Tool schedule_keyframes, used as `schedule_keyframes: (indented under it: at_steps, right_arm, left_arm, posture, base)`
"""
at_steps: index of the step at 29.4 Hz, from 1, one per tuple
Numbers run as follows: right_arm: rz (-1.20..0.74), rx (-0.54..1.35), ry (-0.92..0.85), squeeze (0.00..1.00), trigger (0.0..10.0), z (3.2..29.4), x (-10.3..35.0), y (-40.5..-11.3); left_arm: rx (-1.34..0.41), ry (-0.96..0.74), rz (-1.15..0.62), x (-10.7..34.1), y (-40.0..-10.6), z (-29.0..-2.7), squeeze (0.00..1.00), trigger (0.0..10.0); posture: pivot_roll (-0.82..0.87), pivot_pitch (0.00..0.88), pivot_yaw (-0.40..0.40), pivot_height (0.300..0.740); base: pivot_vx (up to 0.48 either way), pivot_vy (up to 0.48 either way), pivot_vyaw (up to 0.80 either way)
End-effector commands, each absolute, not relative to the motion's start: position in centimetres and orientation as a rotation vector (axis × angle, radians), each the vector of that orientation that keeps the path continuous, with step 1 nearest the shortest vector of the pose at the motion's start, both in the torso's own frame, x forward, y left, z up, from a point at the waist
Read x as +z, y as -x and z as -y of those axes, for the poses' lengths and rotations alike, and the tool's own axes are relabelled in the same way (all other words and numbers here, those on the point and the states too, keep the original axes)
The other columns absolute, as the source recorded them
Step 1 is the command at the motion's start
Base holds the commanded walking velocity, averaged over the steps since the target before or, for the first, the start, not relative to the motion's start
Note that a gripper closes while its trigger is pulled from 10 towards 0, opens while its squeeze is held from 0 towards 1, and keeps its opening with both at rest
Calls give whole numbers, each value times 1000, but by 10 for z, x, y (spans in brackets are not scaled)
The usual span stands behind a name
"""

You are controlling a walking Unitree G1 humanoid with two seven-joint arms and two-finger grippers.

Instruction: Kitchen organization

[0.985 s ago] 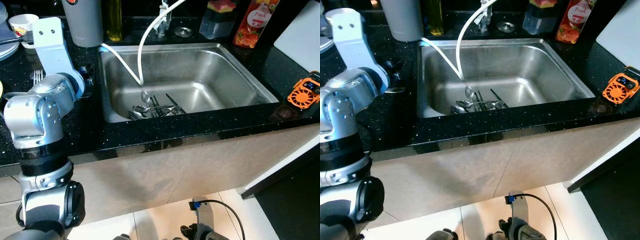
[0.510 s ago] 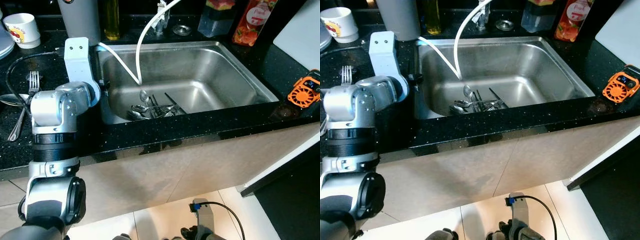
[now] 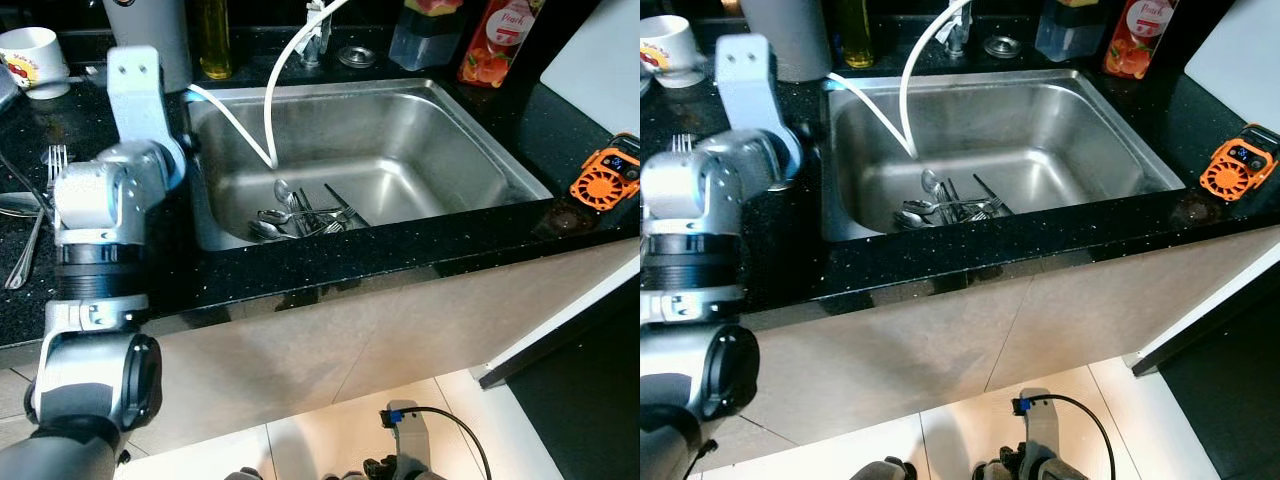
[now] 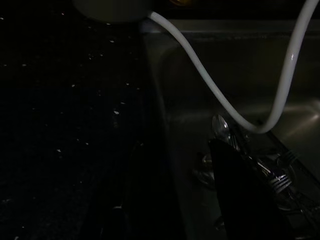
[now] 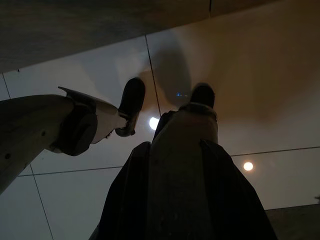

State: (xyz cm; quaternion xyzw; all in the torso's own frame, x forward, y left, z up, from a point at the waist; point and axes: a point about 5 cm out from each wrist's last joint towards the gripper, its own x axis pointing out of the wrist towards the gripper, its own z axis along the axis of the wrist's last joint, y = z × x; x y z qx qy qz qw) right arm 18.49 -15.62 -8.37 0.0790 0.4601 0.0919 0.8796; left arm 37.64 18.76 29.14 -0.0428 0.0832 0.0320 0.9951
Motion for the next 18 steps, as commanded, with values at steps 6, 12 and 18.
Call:
schedule_keyframes:
  at_steps: [6,12,18]
  right_arm:
    - [-982,169,-170,0,10000,161,-87,-177]
    - [-981,166,-168,0,10000,162,-87,-177]
    - [-981,163,-167,0,10000,162,-87,-177]
  left_arm:
    - [90,86,-204,280,-378,-190,0,10000]
    - [86,103,-251,267,-378,-189,0,10000]
    - [90,105,-276,261,-379,-190,0,10000]
  posture:
    - [111,142,-45,740]
    - [104,145,-44,740]
    - [102,146,-44,740]
  base:
    - [0,0,0]
    - [0,0,0]
    - [0,0,0]
